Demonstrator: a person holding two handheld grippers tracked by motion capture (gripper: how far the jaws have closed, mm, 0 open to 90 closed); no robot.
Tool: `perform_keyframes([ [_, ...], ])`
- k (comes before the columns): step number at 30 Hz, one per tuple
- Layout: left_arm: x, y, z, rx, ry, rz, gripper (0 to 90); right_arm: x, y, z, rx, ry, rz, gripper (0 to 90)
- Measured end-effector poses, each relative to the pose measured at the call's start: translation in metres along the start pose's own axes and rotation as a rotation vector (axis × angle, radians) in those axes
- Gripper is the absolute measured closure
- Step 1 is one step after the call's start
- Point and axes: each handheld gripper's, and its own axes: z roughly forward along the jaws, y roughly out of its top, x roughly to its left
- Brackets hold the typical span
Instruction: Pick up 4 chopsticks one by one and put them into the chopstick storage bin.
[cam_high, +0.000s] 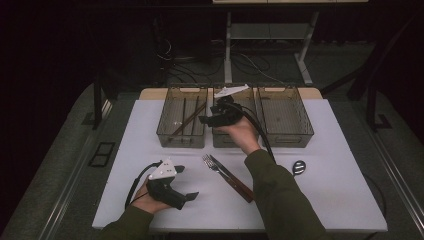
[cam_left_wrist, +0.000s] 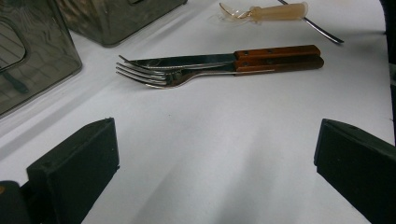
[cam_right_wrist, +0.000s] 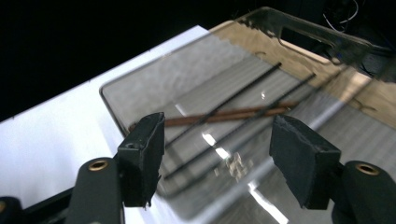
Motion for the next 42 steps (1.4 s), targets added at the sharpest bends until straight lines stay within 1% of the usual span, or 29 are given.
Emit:
perform_keyframes([
  [2, 0.001, 0.0, 0.0, 0.003, 0.0, 0.007, 0.0, -0.002, -0.006, -0.007, 0.006, 0.0, -0.007, 34.9],
  [4, 0.0, 0.0, 0.0, 0.002, -0.001, 0.0, 0.0, -0.003, -0.012, -0.015, 0.012, 0.001, -0.017, 34.5],
  [7, 0.0, 0.0, 0.0, 0.004, -0.001, -0.001, 0.0, -0.006, -0.02, -0.026, 0.012, 0.018, -0.011, 34.5],
  [10, 0.0, 0.0, 0.001, 0.004, -0.001, -0.006, 0.0, -0.008, -0.027, -0.036, 0.019, 0.029, -0.023, 34.5],
  [12, 0.0, 0.0, 0.0, 0.005, 0.0, -0.006, 0.0, -0.008, -0.032, -0.042, 0.028, 0.03, -0.025, 34.5],
  [19, 0.0, 0.0, 0.001, 0.003, 0.002, -0.007, 0.0, -0.006, -0.052, -0.065, 0.034, 0.045, -0.041, 35.6],
  [21, 0.0, 0.0, 0.001, 0.012, 0.001, 0.001, 0.0, -0.006, -0.057, -0.071, 0.033, 0.049, -0.049, 36.9],
  [23, 0.0, 0.0, 0.001, 0.008, 0.003, -0.006, 0.0, -0.004, -0.062, -0.076, 0.039, 0.051, -0.057, 38.5],
  [26, 0.001, 0.0, 0.001, 0.013, 0.002, -0.002, 0.0, -0.003, -0.069, -0.083, 0.051, 0.048, -0.074, 41.2],
  [29, 0.0, 0.0, 0.001, 0.016, 0.002, -0.002, 0.0, -0.004, -0.077, -0.091, 0.054, 0.045, -0.071, 45.2],
  [32, 0.0, 0.0, 0.001, 0.017, 0.004, -0.003, 0.0, -0.005, -0.087, -0.097, 0.071, 0.041, -0.076, 48.0],
  [35, 0.001, 0.0, 0.001, 0.019, 0.003, -0.003, 0.0, -0.006, -0.096, -0.105, 0.086, 0.033, -0.074, 48.0],
  [42, 0.0, 0.0, 0.001, 0.018, 0.005, -0.003, 0.0, -0.008, -0.112, -0.12, 0.097, 0.024, -0.071, 45.3],
])
